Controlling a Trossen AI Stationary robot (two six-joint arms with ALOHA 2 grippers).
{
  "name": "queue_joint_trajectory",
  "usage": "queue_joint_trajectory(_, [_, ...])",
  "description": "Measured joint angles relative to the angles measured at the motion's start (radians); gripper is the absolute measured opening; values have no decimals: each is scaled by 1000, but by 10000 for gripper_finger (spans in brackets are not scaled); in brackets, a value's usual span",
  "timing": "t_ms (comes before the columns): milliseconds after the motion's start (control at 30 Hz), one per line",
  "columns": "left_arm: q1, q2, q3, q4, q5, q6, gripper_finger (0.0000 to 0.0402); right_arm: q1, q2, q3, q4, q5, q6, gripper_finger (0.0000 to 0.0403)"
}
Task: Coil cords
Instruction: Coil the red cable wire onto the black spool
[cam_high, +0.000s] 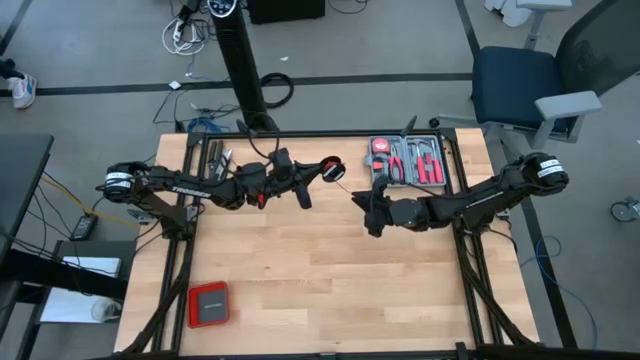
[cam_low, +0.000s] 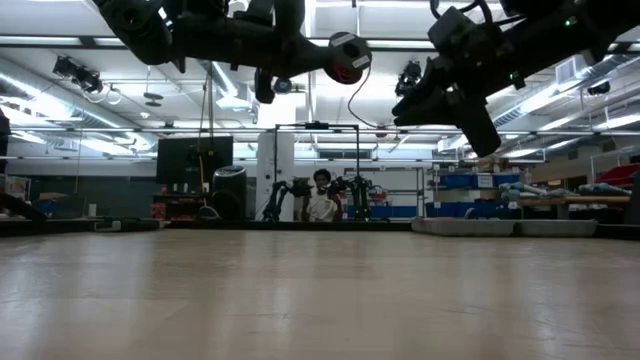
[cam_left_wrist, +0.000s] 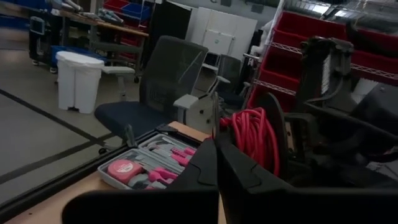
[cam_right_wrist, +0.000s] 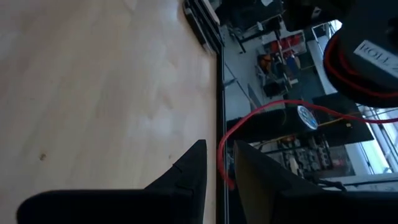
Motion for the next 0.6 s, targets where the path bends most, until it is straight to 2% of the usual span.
queue_joint_trajectory(433, [0, 0, 0, 26, 38, -21, 1, -14, 0, 0, 0, -7, 22, 69])
queue_joint_trajectory(600, [0, 0, 0, 27, 44, -21, 1, -14, 0, 0, 1, -8, 67, 16])
